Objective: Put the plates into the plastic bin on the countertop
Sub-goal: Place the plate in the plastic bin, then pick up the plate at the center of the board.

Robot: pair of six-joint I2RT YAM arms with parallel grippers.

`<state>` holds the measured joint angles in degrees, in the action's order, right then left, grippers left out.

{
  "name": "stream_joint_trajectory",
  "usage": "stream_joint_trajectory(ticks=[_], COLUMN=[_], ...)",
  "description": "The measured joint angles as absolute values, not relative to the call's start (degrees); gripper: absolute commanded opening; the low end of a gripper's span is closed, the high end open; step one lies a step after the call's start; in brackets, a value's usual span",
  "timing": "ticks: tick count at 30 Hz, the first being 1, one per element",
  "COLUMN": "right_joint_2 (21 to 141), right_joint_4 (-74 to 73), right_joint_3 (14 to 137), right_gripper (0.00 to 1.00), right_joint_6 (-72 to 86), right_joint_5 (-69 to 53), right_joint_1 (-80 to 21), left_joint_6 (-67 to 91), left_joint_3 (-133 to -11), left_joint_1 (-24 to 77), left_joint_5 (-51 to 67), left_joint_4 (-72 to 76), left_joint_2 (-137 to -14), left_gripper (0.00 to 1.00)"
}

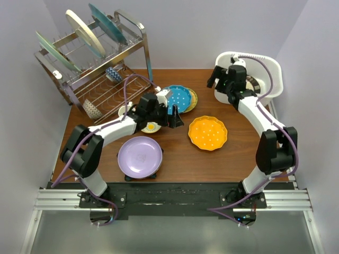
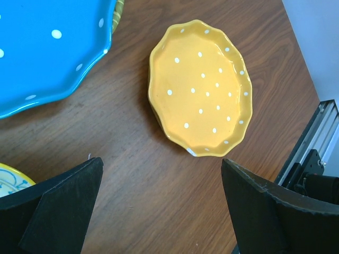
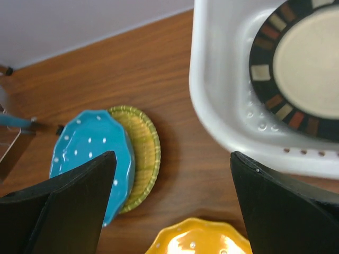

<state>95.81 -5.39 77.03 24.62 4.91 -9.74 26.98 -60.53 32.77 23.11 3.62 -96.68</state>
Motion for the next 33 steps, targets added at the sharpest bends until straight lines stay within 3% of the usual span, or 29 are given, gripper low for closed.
stream_joint_trajectory(ticks=[17, 33], right_joint_2=[75.68, 71.94], right_joint_4=[-8.58, -16.75], right_joint_3=[55.05, 42.04], right_gripper=[0.93, 0.94], right_joint_6=[26.13, 27.29], right_joint_5=[-1.48, 0.69], right_joint_1=[-10.87, -10.22], left_joint_6=[28.36, 29.41], left_joint_3=[-60.84, -66.48], left_joint_1=[34.44, 37.3], left_joint_5=[23.24, 24.01], left_joint_4=[3.51, 3.25], left_joint_2=[-100.84, -108.9], left_gripper=[0.97, 0.96])
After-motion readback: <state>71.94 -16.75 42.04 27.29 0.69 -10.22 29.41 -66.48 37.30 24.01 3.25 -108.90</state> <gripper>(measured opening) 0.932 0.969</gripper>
